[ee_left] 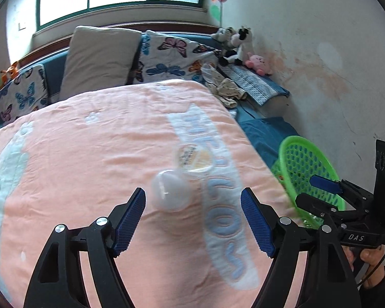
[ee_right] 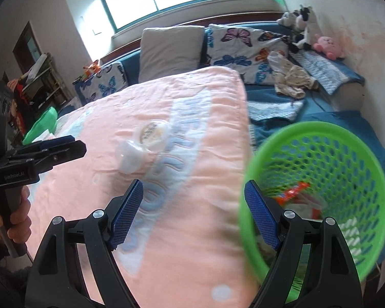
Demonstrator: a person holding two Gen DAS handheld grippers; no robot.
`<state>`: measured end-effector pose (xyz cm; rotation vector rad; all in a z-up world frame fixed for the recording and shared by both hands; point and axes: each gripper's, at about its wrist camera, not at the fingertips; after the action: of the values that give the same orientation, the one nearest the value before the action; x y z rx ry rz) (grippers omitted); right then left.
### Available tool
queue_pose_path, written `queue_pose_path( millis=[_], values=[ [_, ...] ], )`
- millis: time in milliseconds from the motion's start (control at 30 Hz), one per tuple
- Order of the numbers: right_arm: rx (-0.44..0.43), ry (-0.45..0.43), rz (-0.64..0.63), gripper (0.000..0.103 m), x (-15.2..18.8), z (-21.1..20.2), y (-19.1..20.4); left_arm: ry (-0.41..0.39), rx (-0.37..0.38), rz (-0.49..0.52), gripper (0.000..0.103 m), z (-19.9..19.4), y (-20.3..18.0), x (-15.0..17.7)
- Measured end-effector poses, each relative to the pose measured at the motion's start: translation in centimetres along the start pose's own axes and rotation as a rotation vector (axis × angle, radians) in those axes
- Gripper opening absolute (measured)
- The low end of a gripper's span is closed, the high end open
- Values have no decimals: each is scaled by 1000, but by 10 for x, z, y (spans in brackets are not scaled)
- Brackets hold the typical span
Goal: Collect trash
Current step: 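Grasp the round food tub with the right tool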
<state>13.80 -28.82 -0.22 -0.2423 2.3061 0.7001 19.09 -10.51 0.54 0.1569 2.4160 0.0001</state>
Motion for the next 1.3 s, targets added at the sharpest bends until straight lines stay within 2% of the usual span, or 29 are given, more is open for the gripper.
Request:
queue_pose_path(
  millis=[300, 700, 1000, 1300],
  values=[
    [-41, 66, -68, 81, -20, 58, 27, 12, -61, -61, 74, 5, 51, 9],
    [-54, 92, -52, 81, -48, 116, 19, 38, -102, -88, 74, 16, 75, 15],
    [-16, 140, -67, 81, -74, 162, 23, 55, -119, -88, 74, 28, 83, 16],
    [40, 211, -81, 81, -76, 193, 21, 68, -121, -66, 74, 38, 81, 20]
  ],
)
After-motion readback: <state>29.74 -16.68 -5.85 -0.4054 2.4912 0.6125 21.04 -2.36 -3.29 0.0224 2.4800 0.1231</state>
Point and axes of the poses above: each gripper's, at about its wrist camera, not at the fingertips, and z roughly the way its jaws point, y to its left, x to its underside, and after that the axes turned 13 degrees about -x, right-handed
